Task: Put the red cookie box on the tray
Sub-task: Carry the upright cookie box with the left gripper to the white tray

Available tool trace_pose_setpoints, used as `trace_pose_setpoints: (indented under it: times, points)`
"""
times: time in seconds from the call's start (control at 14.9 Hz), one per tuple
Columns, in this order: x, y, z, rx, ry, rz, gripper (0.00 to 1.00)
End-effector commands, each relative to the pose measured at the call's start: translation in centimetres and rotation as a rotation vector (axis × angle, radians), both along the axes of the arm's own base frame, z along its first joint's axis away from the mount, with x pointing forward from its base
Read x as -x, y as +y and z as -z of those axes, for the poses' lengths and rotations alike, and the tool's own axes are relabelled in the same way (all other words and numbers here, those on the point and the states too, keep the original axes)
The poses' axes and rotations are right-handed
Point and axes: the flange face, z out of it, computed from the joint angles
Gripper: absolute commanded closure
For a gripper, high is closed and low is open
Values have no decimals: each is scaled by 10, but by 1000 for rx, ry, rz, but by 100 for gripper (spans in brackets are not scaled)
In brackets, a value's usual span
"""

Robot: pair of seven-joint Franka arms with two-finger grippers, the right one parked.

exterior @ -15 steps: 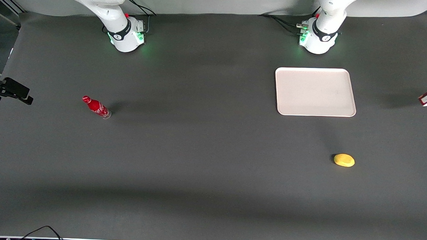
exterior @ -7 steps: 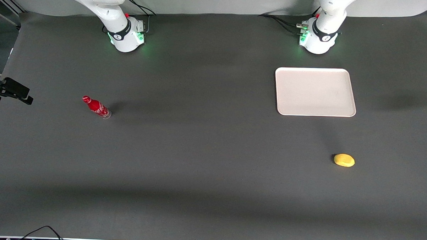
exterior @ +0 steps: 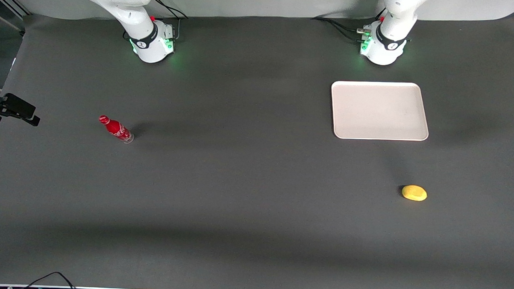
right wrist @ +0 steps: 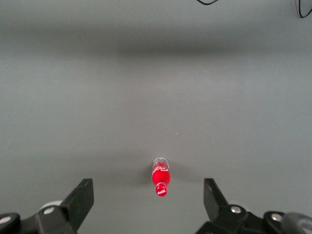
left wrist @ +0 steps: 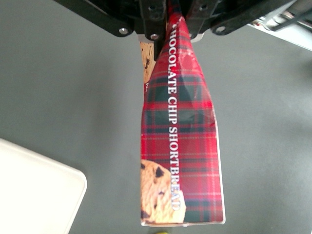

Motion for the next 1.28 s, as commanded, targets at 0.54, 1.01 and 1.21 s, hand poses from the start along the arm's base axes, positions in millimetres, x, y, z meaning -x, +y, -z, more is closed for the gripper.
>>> trace_pose_setpoints:
  times: [0.54, 1.01, 1.21]
  points:
    - [3, -197, 10, -35, 157, -693, 100]
    - [56, -230, 90, -69, 176, -925, 100]
    - [75, -238, 121, -89, 234, -1044, 100]
